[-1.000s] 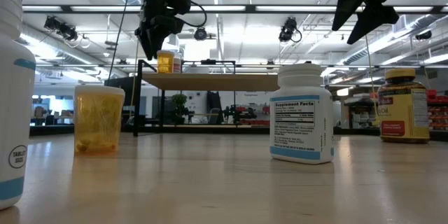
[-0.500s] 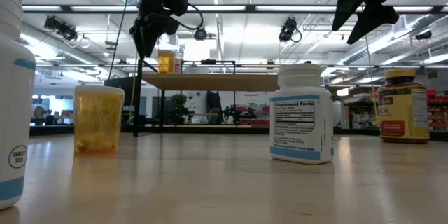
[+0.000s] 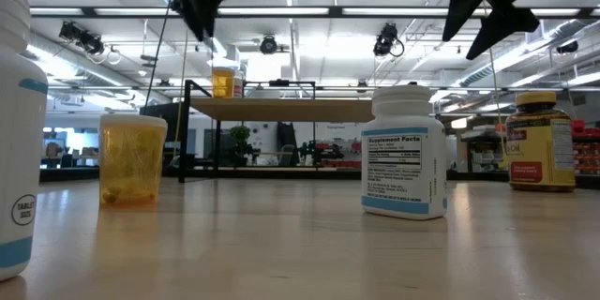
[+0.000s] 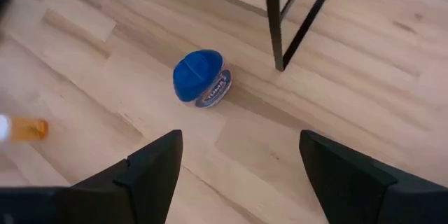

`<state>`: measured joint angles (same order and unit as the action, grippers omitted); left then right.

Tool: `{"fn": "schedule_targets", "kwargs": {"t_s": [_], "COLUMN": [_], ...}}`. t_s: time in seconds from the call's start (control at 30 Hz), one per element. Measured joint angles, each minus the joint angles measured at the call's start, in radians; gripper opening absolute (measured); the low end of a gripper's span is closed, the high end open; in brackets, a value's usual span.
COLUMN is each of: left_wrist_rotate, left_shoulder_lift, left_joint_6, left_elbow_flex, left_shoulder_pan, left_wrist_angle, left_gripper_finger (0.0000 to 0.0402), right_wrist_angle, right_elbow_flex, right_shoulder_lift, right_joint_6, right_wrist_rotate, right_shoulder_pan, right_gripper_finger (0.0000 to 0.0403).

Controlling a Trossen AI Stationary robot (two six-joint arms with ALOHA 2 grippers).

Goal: Pick and place medicine bottles onto shelf by color
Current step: Put the blue bottle on the shelf

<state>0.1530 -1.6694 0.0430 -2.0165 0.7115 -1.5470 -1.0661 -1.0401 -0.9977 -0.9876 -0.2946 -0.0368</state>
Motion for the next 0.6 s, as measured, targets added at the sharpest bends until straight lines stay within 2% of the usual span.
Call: {"fn": "schedule_targets", "kwargs": {"t_s": [0.1,0.23,0.37,0.6], "left_wrist_rotate": [-0.072,-0.155,-0.161,-0.093], "left_shoulder_lift": [0.021,0.044,0.048,0.050], "left_joint_6": [-0.055,-0.166,-0.255,-0.382], "left_elbow_flex": [-0.012,-0.007,-0.005,-0.005], "left_shoulder_pan": [-0.051,-0.166,-0.311,-0.505], "left_wrist_angle": [0.050,0.152,0.271,0.466], "left_gripper_finger": [0.0236,0.0229,0.0221,0.0203], "right_wrist_angle": [0.029,0.060,0.072,0.142], "right_elbow_flex": [0.000,0.003,0.003,0.004], "right_shoulder_lift": [-0.007,-0.020,-0.036,-0.113], "right_joint_6": [-0.045,-0.025,-0.062,-0.139], "right_wrist_rotate": [0.007,0.030,0.081,0.040], "right_shoulder_pan": [0.003,0.001,0.016,0.101], "right_gripper_finger": [0.0296,0.0296,0.0296,0.0296]}}
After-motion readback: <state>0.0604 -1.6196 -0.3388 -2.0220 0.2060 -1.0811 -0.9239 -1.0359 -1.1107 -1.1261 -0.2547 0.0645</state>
